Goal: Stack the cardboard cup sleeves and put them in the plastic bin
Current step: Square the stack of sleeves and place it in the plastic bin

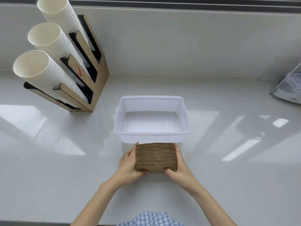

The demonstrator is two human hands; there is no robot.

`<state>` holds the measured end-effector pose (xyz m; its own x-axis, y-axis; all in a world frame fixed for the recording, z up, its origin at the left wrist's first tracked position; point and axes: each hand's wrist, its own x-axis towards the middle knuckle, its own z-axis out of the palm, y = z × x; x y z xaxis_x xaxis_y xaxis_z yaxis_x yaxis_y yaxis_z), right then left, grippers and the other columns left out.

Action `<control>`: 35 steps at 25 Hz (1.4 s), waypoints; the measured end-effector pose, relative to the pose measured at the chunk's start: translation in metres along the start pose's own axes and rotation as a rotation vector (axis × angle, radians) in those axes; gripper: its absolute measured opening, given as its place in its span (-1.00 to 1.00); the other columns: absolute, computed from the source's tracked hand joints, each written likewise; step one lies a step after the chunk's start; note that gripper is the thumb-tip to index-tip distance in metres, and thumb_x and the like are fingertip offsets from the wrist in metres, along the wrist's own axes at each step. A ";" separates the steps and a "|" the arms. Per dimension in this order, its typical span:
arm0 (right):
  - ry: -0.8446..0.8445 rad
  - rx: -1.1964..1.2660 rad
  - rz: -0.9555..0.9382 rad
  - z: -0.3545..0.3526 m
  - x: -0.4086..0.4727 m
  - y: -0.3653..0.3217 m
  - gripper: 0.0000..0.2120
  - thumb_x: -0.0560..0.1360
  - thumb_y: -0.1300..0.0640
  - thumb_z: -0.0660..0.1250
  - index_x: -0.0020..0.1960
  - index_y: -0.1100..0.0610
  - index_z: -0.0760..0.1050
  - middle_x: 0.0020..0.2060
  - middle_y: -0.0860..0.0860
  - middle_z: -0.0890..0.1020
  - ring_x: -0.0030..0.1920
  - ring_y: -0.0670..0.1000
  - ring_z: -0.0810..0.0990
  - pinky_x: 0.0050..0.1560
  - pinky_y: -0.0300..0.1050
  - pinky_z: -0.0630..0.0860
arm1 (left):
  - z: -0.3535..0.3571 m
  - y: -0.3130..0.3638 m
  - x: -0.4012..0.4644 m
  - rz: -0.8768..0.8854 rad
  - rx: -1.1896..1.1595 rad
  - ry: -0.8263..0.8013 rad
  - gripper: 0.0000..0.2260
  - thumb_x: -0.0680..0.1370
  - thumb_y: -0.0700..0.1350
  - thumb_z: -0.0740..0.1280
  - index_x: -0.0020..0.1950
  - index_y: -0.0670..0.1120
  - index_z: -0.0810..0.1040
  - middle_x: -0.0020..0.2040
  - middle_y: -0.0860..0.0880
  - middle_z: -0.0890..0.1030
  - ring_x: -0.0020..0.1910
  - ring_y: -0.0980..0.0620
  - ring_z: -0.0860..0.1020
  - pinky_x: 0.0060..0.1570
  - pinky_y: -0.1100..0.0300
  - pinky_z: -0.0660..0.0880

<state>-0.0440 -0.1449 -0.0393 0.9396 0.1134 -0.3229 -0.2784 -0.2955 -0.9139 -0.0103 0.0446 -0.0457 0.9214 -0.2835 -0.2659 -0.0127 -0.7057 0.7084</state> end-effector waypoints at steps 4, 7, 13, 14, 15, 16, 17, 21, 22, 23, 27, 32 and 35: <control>0.010 -0.002 -0.022 -0.005 -0.005 -0.008 -0.23 0.42 0.33 0.32 0.47 0.02 -0.01 0.23 -0.13 0.44 0.28 -0.14 0.42 0.33 -0.31 0.34 | -0.009 0.010 -0.005 0.063 -0.082 0.055 -0.27 0.10 0.17 0.30 0.25 0.11 0.23 0.13 0.10 0.36 0.19 -0.02 0.34 0.22 0.09 0.29; -0.026 0.032 -0.030 -0.014 -0.010 -0.025 -0.26 0.38 0.32 0.37 0.42 0.03 0.08 0.15 -0.21 0.43 0.10 -0.44 0.43 -0.02 -0.63 0.35 | -0.025 0.017 -0.014 0.073 -0.292 -0.048 -0.38 0.19 0.01 0.42 0.14 0.24 0.18 0.14 0.14 0.39 0.19 0.09 0.38 0.13 0.27 0.33; -0.137 0.083 -0.050 -0.031 -0.015 -0.062 -0.27 0.26 0.13 0.35 0.34 -0.13 0.10 0.05 -0.29 0.36 -0.16 -0.64 0.39 -0.21 -0.65 0.38 | -0.045 0.033 -0.025 0.063 -0.615 -0.140 -0.38 0.20 0.04 0.39 0.21 0.19 0.24 0.17 0.06 0.48 0.09 0.22 0.53 -0.08 0.40 0.49; -0.143 0.072 -0.051 -0.034 -0.013 -0.066 -0.29 0.25 0.11 0.36 0.31 -0.16 0.13 0.04 -0.27 0.41 -0.14 -0.55 0.46 -0.17 -0.60 0.43 | -0.047 0.035 -0.025 0.067 -0.644 -0.140 -0.40 0.21 0.05 0.38 0.21 0.20 0.26 0.16 0.09 0.49 0.08 0.26 0.53 -0.07 0.40 0.49; -0.146 0.058 -0.043 -0.036 -0.011 -0.070 -0.33 0.25 0.09 0.38 0.26 -0.19 0.17 0.02 -0.25 0.45 -0.13 -0.45 0.52 -0.12 -0.53 0.47 | -0.049 0.036 -0.024 0.066 -0.659 -0.143 -0.41 0.22 0.05 0.38 0.21 0.20 0.27 0.16 0.11 0.51 0.08 0.27 0.53 -0.04 0.39 0.49; -0.152 0.043 -0.034 -0.038 -0.009 -0.073 -0.37 0.24 0.06 0.39 0.21 -0.22 0.20 0.02 -0.23 0.48 -0.12 -0.37 0.55 -0.08 -0.47 0.49 | -0.053 0.037 -0.022 0.065 -0.666 -0.149 -0.42 0.22 0.06 0.38 0.21 0.19 0.28 0.17 0.11 0.51 0.10 0.26 0.52 0.01 0.35 0.49; -0.163 0.030 -0.026 -0.039 -0.007 -0.076 -0.42 0.24 0.05 0.40 0.16 -0.23 0.23 0.01 -0.20 0.50 -0.11 -0.33 0.56 -0.07 -0.43 0.51 | -0.056 0.037 -0.019 0.065 -0.667 -0.154 -0.41 0.23 0.06 0.38 0.23 0.17 0.29 0.18 0.10 0.52 0.13 0.23 0.52 0.07 0.30 0.48; -0.207 -0.052 0.017 -0.044 0.005 -0.090 -0.40 0.20 -0.03 0.42 0.18 -0.01 0.27 0.02 -0.09 0.49 -0.10 -0.17 0.55 -0.09 -0.30 0.48 | -0.071 0.039 -0.009 0.096 -0.643 -0.156 -0.36 0.27 0.07 0.37 0.32 0.12 0.27 0.23 0.01 0.51 0.21 0.08 0.49 0.22 0.12 0.41; -0.222 -0.075 0.031 -0.044 0.008 -0.093 -0.38 0.19 -0.06 0.42 0.18 0.03 0.28 0.01 -0.08 0.49 -0.08 -0.15 0.55 -0.07 -0.28 0.47 | -0.075 0.040 -0.006 0.100 -0.637 -0.139 -0.36 0.26 0.08 0.37 0.31 0.11 0.28 0.22 0.01 0.52 0.20 0.07 0.50 0.21 0.12 0.41; -0.240 -0.092 0.047 -0.043 0.011 -0.096 -0.36 0.18 -0.08 0.43 0.17 0.05 0.29 0.01 -0.08 0.51 -0.04 -0.12 0.56 -0.04 -0.26 0.46 | -0.078 0.042 -0.004 0.097 -0.637 -0.118 -0.37 0.25 0.09 0.37 0.30 0.10 0.30 0.20 0.00 0.53 0.18 0.06 0.52 0.22 0.12 0.41; -0.274 -0.091 0.062 -0.033 0.023 -0.105 -0.36 0.18 -0.12 0.41 0.19 0.04 0.31 0.12 -0.03 0.54 0.13 -0.04 0.56 0.13 -0.17 0.47 | -0.094 0.053 0.007 0.076 -0.656 -0.047 -0.48 0.18 0.13 0.35 0.12 0.14 0.36 0.09 -0.01 0.55 0.10 0.05 0.53 0.20 0.12 0.44; -0.224 -0.014 0.037 -0.028 0.038 -0.121 -0.32 0.16 -0.13 0.39 0.21 0.06 0.30 0.12 -0.01 0.55 0.09 -0.06 0.57 0.12 -0.16 0.48 | -0.114 0.063 0.024 0.076 -0.654 0.002 -0.47 0.19 0.15 0.36 0.11 0.06 0.39 0.11 -0.09 0.54 0.12 -0.02 0.52 0.21 0.03 0.45; -0.229 0.006 0.019 -0.030 0.050 -0.130 -0.22 0.07 -0.21 0.36 0.23 0.05 0.30 0.11 -0.01 0.56 0.11 -0.05 0.56 0.12 -0.17 0.46 | -0.121 0.063 0.035 0.086 -0.667 0.021 -0.51 0.25 0.17 0.35 0.13 0.05 0.44 0.23 -0.17 0.51 0.21 -0.13 0.49 0.29 -0.14 0.38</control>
<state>0.0455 -0.1288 0.0709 0.8647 0.3201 -0.3872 -0.2979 -0.2937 -0.9083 0.0681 0.0685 0.0685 0.9354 -0.3030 -0.1825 0.1504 -0.1265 0.9805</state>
